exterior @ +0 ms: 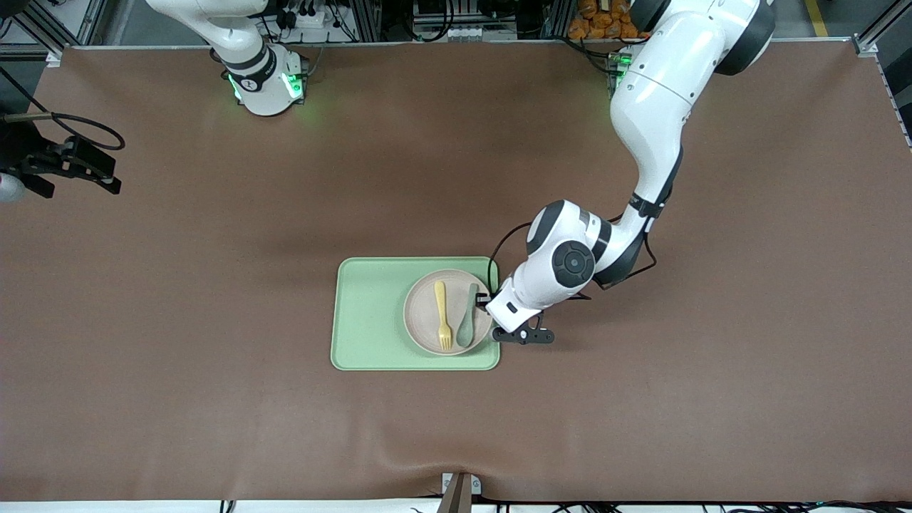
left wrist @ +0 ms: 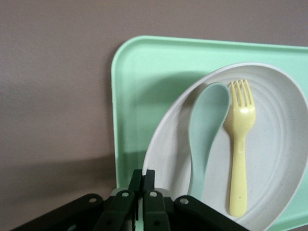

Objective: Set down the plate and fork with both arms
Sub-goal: 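Slide the plate with the left gripper onto the green tray, then open the left gripper and lift it away from the plate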

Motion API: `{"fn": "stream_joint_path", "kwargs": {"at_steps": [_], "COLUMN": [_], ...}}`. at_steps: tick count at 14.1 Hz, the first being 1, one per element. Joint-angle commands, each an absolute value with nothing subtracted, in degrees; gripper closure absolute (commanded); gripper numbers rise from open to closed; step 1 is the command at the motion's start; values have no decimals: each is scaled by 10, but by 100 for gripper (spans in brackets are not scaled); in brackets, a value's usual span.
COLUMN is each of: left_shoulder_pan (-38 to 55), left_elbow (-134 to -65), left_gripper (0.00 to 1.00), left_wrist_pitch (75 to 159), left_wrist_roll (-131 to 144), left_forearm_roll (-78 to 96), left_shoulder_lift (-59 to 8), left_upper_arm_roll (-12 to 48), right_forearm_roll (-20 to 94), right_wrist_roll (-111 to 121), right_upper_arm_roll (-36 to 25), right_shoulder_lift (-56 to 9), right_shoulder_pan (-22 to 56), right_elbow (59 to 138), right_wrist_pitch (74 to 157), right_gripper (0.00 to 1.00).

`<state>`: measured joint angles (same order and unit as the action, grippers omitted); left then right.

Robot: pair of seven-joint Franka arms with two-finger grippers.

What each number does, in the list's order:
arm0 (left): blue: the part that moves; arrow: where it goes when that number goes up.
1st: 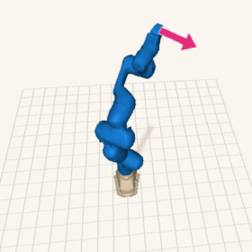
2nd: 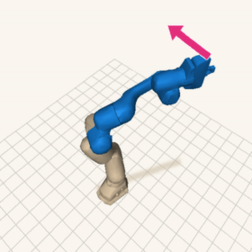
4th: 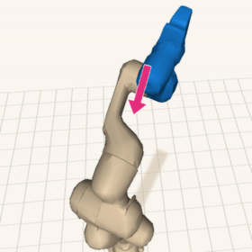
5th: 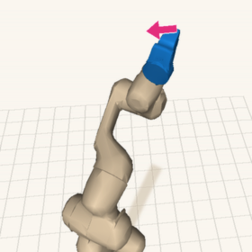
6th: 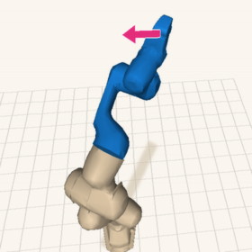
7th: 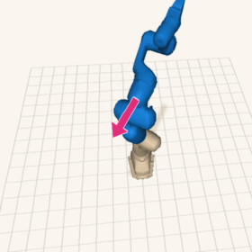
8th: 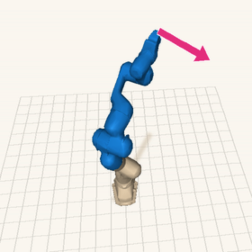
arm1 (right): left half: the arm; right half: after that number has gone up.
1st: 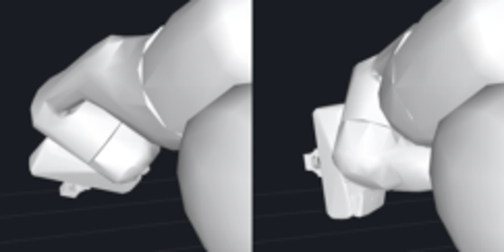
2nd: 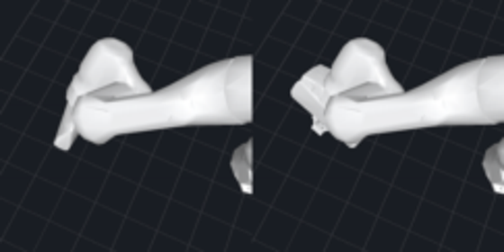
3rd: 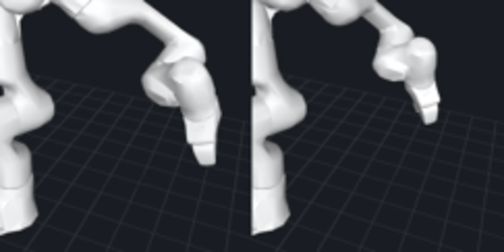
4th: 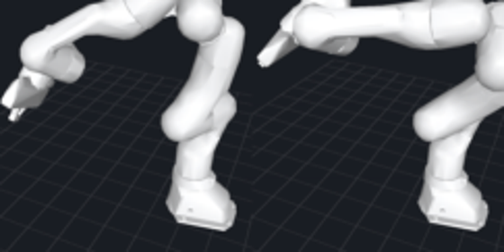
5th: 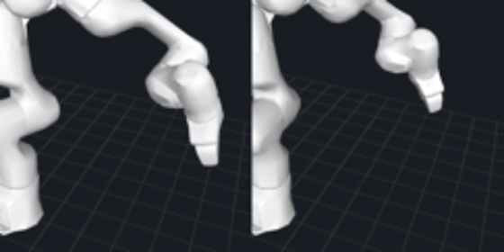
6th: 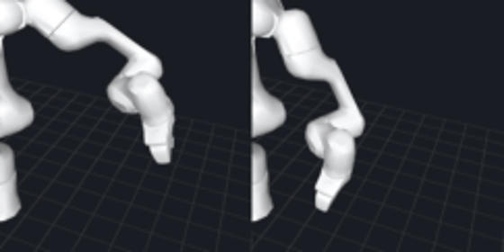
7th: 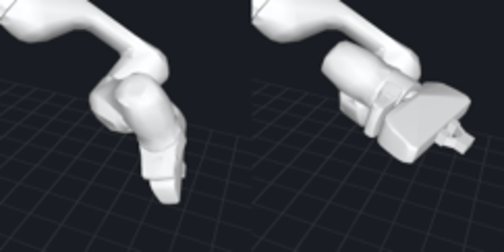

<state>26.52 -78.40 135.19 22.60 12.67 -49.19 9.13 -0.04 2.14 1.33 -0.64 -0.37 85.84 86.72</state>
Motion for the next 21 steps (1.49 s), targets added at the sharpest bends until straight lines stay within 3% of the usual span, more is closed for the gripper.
{"fn": "stream_joint_path", "kwargs": {"at_steps": [1, 7, 8, 9, 13, 16, 21], "left_shoulder_pan": [279, 284, 286, 287, 282, 267, 208], "left_elbow": [-763, -760, -760, -760, -760, -764, -771], "left_gripper": [100, 100, 83, 1, 0, 0, 0], "left_wrist_pitch": [1363, 1364, 1364, 1365, 1368, 1336, 1105], "left_wrist_roll": [239, 229, 228, 217, 200, 200, 198], "left_forearm_roll": [134, 133, 131, 130, 128, 123, 49], "left_shoulder_lift": [-506, -515, -515, -515, -498, -441, -289], "left_upper_arm_roll": [89, 87, 85, 84, 83, 79, 77], "right_forearm_roll": [9, 9, 9, 9, 9, 11, 68], "right_wrist_roll": [18, 18, 18, 18, 17, 16, 12], "right_upper_arm_roll": [13, 13, 13, 13, 13, 17, 17], "right_shoulder_lift": [-12, -17, -17, -17, -24, -25, -38], "right_shoulder_pan": [-7, -5, -5, -5, -3, 5, 48], "right_elbow": [853, 853, 853, 853, 852, 850, 850], "right_wrist_pitch": [862, 862, 863, 862, 861, 860, 874], "right_gripper": [0, 0, 0, 0, 0, 0, 0]}}
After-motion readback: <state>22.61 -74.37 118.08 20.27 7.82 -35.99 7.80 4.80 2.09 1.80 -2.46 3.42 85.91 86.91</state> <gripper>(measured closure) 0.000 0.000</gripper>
